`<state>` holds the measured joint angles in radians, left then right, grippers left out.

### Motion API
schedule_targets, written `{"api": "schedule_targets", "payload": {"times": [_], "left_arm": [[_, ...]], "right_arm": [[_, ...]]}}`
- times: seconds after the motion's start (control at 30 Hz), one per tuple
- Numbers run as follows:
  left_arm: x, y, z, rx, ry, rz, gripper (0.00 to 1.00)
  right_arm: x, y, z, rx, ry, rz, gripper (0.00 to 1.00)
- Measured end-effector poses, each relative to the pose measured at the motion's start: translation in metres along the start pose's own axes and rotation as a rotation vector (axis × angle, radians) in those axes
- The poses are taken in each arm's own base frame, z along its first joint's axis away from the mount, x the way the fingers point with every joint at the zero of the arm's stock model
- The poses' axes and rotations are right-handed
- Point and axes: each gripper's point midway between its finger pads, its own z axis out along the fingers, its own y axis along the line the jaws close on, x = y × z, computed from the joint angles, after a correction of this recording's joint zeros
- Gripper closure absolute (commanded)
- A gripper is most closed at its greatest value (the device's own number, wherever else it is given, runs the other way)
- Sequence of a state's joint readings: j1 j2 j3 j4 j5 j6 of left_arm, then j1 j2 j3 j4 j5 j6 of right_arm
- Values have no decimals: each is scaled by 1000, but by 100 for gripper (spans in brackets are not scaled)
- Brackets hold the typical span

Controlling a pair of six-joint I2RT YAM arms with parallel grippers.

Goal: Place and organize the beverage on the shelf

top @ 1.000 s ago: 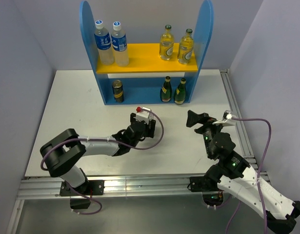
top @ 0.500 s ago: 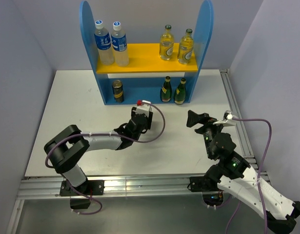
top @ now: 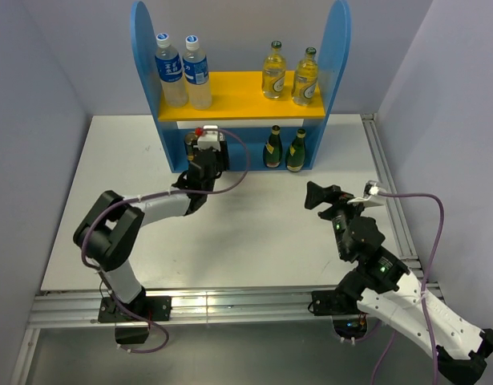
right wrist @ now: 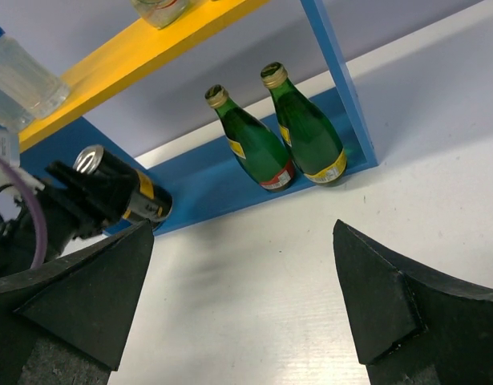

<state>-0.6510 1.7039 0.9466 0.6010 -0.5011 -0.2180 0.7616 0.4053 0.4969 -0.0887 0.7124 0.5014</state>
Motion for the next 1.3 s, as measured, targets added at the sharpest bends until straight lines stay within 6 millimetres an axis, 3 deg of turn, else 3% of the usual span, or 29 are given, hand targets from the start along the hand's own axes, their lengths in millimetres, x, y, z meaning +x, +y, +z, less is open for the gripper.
{"api": "schedule_targets", "payload": {"times": [0.1, 0.3, 0.47, 0.67, 0.77, 0.8, 0.9, 0.97, 1.0, 1.1, 1.3], "left_arm": [[-3, 4, 21, -10, -20, -15, 100], [22, 17, 49, -40, 20, -4, 100], [42, 27, 56, -61, 55, 10, 100], [41, 29, 57, -66, 49, 8, 100], [42, 31, 58, -71, 51, 9, 73], [43, 31, 58, -74, 52, 9, 48], [44, 34, 59, -80, 55, 14, 21], [40, 32, 61, -76, 40, 5, 16], [35, 31, 62, -74, 25, -4, 7], [23, 27, 64, -64, -11, -22, 1], [11, 25, 58, -45, -30, -32, 1]], "right_arm": [[2, 1, 2, 2, 3, -3, 0], [5, 2, 4, 6, 9, -10, 0], [5, 2, 5, 6, 8, -9, 0], [5, 3, 6, 7, 9, -10, 0], [7, 2, 6, 9, 13, -15, 0], [7, 2, 6, 9, 13, -15, 0], [7, 2, 6, 9, 13, -15, 0], [7, 2, 6, 9, 13, -15, 0], [7, 2, 6, 9, 13, -15, 0], [7, 2, 6, 9, 13, -14, 0], [8, 2, 6, 9, 13, -15, 0]]}}
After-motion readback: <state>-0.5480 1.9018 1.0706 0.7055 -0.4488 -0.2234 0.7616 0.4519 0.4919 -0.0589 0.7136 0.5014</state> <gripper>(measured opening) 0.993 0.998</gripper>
